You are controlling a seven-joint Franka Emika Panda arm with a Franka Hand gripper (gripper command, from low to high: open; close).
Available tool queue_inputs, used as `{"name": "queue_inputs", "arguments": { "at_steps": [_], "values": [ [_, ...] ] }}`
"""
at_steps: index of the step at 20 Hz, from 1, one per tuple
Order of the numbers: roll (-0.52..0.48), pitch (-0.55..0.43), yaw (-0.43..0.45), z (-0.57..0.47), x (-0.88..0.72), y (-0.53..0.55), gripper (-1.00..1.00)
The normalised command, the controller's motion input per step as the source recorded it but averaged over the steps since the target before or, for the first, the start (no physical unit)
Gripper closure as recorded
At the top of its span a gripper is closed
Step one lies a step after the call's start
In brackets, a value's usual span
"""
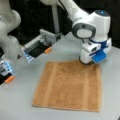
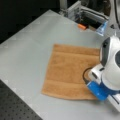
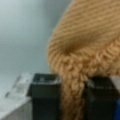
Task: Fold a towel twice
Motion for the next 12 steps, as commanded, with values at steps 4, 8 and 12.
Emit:
{"name": "queue_inputs", "arguments": {
  "at_steps": [4,8,12],
  "values": [
    [0.020,0.233,-0.012,0.33,-0.05,-0.23,1.00],
    [0.067,0.174,0.017,0.14,-0.01,-0.28,1.00],
    [0.120,0.132,0.034,0.10,-0.13,-0.34,1.00]
  ]
}}
